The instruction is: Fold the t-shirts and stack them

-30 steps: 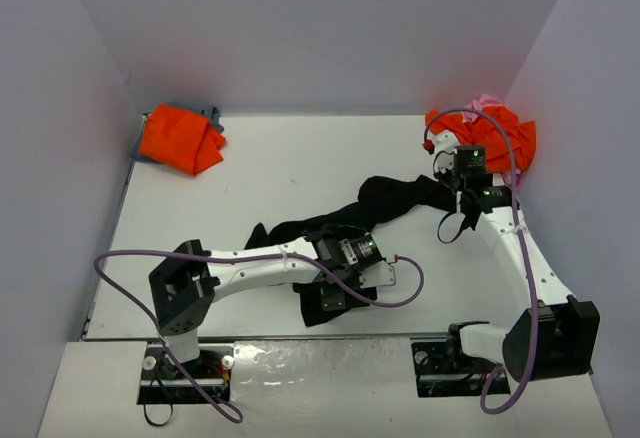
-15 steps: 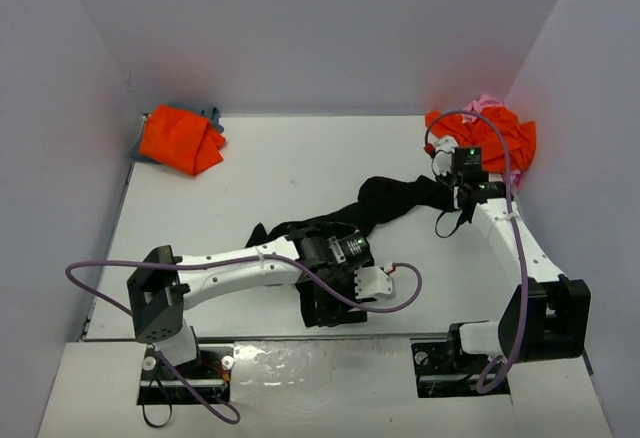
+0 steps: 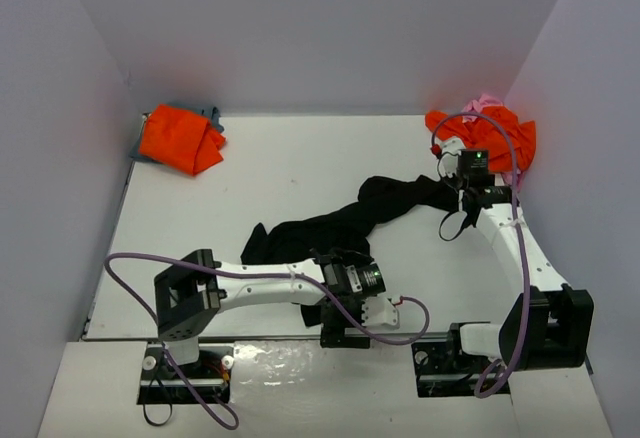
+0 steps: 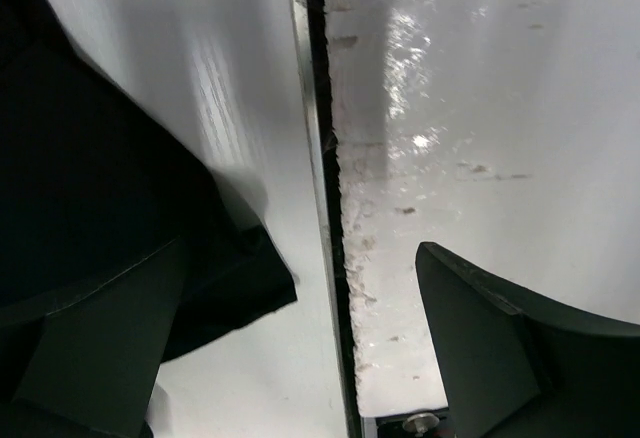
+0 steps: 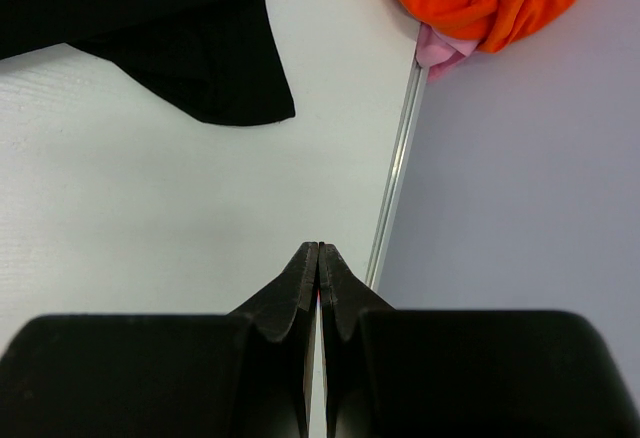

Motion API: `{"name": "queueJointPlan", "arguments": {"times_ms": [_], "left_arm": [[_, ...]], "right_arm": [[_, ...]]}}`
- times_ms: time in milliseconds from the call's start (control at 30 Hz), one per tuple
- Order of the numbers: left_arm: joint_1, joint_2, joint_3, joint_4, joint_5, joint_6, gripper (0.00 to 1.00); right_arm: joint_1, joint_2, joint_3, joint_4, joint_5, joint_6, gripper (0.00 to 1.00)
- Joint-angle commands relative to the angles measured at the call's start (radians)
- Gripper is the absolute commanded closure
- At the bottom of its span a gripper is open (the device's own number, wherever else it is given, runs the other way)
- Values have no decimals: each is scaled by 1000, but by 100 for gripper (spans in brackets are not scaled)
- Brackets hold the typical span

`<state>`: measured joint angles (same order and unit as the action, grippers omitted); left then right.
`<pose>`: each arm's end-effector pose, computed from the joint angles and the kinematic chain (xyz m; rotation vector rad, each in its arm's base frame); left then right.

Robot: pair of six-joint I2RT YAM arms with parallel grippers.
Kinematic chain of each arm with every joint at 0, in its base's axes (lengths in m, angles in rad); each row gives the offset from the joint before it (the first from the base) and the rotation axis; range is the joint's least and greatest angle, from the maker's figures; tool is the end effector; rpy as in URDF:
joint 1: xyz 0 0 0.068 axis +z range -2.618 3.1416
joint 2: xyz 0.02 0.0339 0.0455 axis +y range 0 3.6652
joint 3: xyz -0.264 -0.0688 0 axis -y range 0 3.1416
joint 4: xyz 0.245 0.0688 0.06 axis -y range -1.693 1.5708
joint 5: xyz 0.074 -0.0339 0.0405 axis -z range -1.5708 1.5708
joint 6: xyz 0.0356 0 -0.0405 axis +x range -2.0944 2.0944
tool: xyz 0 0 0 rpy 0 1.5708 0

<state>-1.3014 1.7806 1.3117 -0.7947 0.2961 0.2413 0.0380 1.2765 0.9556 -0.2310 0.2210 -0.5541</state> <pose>0.0840 -0.3433 0.2115 2.1155 2.0776 -0.6134 0.2875 0.0031 0.2888 -0.5000 2.0964 -0.5374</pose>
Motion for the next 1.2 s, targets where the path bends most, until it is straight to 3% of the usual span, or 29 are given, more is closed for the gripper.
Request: {"name": "queueJointPlan", "arguments": {"times_ms": [0,367,800,833,900,933,967,1000,1167], "left_arm": [[-34,29,31,45,-100,-10,3],[-37,63,65,75,-337,-20,3],[21,168,96,83,-431,1,3],[38,191,108,73,-414,0,6],[73,234,127,56,-351,-8,25],[92,243,136,48,-339,-11,48],[113,253,142,49,-338,-19,80],[133,272,143,62,-338,-30,100],[176,274,118,91,-337,-48,100]], "right_arm": [[-7,-52,-7,42,11,-12,100],[-7,-76,-25,44,3,-22,100],[-5,-61,-21,46,-30,1,100],[-5,-62,-21,45,-32,2,100],[-5,-65,-22,46,-32,1,100],[-4,-65,-23,47,-32,-1,100],[-4,-65,-24,47,-32,-4,100],[-4,-67,-24,47,-31,-6,100],[-5,-71,-34,52,-31,-22,100]]}}
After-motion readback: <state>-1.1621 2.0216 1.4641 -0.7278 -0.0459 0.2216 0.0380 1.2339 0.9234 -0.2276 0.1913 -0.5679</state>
